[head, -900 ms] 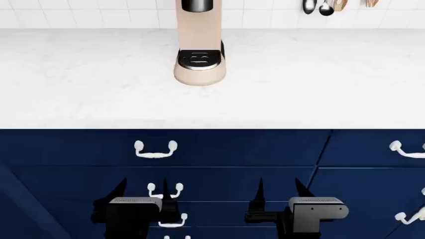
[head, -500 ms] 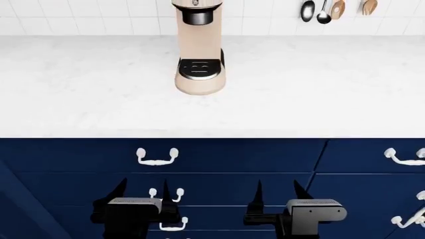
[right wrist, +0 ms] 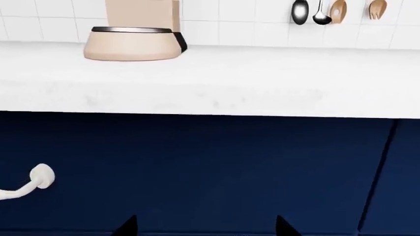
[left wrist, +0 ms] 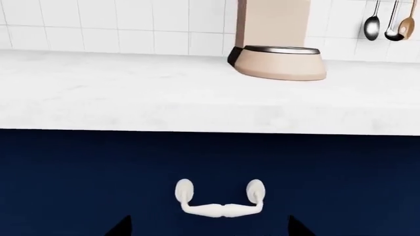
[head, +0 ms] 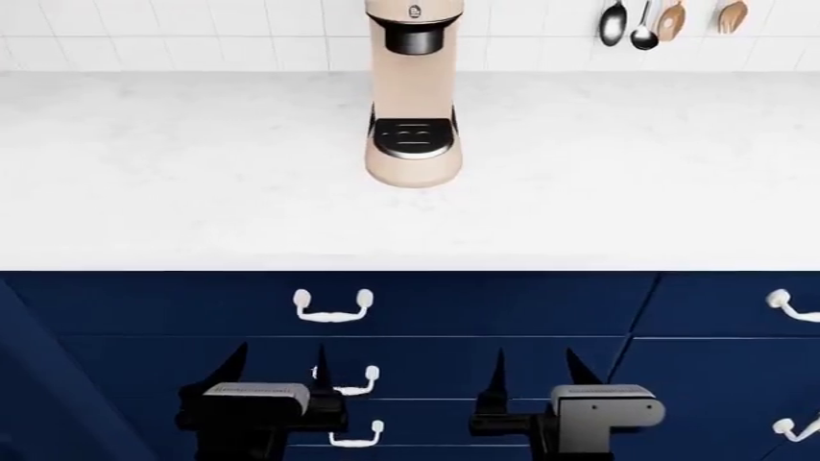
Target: Pick the mug from the cabinet, place it under the coffee machine dispenser, and press the start button.
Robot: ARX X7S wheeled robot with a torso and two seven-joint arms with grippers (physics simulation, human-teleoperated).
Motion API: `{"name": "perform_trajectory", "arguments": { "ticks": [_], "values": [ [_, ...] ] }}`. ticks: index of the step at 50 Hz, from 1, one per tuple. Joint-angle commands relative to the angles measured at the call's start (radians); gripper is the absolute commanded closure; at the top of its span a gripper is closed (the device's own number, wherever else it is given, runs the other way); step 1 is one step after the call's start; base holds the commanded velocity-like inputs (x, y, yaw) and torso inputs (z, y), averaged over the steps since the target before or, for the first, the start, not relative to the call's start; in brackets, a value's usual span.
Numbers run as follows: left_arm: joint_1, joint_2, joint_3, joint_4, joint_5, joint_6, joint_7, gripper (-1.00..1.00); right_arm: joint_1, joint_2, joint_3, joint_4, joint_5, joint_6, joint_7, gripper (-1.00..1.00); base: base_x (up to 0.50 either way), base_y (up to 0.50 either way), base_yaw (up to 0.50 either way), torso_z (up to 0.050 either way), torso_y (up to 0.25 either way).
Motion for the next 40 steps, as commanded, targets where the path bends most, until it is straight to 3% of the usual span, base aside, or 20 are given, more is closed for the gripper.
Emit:
{"name": "perform_trajectory", "arguments": {
  "ticks": [1, 40],
  "values": [
    [0.002, -0.014, 0.009, 0.000, -0.026, 0.002, -0.011, -1.00, 0.007, 0.018, -0.036, -0.007, -0.035, 0.029, 0.039, -1.00, 0.00, 0.50, 0.00, 0.000, 0.000],
    [0.002, -0.047, 0.049, -0.025, -0.046, 0.055, -0.058, -1.00, 0.017, 0.053, -0.108, -0.022, -0.068, 0.082, 0.102, -1.00, 0.00, 0.50, 0.00, 0.000, 0.000]
  ]
}}
